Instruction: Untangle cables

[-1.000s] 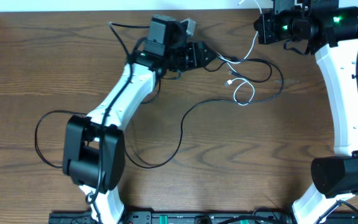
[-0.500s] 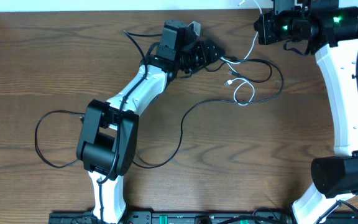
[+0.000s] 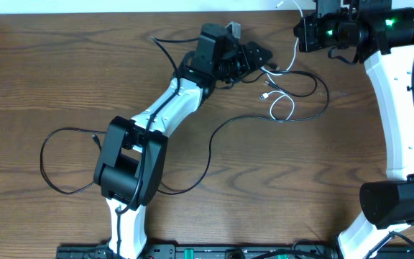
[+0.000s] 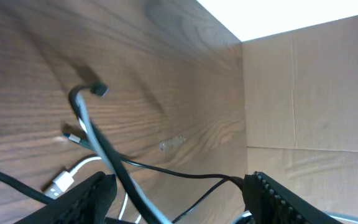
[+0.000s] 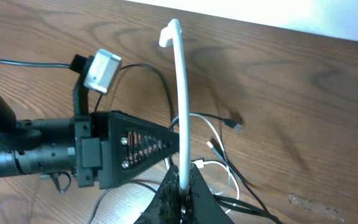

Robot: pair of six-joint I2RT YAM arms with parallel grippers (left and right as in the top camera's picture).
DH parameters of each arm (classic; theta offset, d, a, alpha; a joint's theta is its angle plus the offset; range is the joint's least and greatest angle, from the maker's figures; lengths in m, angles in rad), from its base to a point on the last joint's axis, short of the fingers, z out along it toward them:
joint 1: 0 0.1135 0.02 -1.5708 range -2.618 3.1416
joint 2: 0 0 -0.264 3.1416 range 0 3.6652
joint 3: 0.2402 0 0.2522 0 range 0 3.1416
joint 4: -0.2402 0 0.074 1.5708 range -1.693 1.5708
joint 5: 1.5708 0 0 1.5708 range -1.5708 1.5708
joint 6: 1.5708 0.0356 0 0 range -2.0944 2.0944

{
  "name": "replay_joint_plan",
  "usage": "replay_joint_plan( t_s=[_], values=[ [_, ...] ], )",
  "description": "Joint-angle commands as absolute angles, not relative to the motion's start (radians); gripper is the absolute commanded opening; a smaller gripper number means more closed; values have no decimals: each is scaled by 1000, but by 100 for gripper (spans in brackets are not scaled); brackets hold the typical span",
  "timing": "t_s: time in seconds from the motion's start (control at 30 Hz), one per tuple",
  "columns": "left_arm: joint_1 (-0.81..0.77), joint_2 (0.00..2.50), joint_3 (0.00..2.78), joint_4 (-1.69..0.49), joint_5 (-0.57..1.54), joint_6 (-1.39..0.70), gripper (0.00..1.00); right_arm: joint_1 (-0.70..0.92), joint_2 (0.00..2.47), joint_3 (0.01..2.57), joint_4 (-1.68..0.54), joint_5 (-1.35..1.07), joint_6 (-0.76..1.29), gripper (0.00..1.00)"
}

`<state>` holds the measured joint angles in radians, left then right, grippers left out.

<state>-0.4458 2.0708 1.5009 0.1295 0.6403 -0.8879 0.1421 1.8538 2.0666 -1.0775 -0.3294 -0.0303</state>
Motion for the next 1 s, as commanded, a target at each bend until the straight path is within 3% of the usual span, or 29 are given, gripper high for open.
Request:
replay_joint_plan(
  t_s=[0.0,0.5,0.57,0.67,0.97],
  values=[
    [-450,2095,1503,133,612,-915,70,157,1846,2066,-1081,-339,-32,1],
    [-503,2095,1503,110,495,-915,59,159,1846,2066,-1092,-327,-32,1],
    [-515,2095,1503,110,467,-915,53,159,1846,2066,-1093,-327,-32,1],
    [-523,2095,1502,110,402,-873,8,159,1846,2066,-1093,-322,-31,1],
    [-414,1991,1503,-33,407,-612,7,101,1851,2066,-1099,-164,57,1]
  ],
)
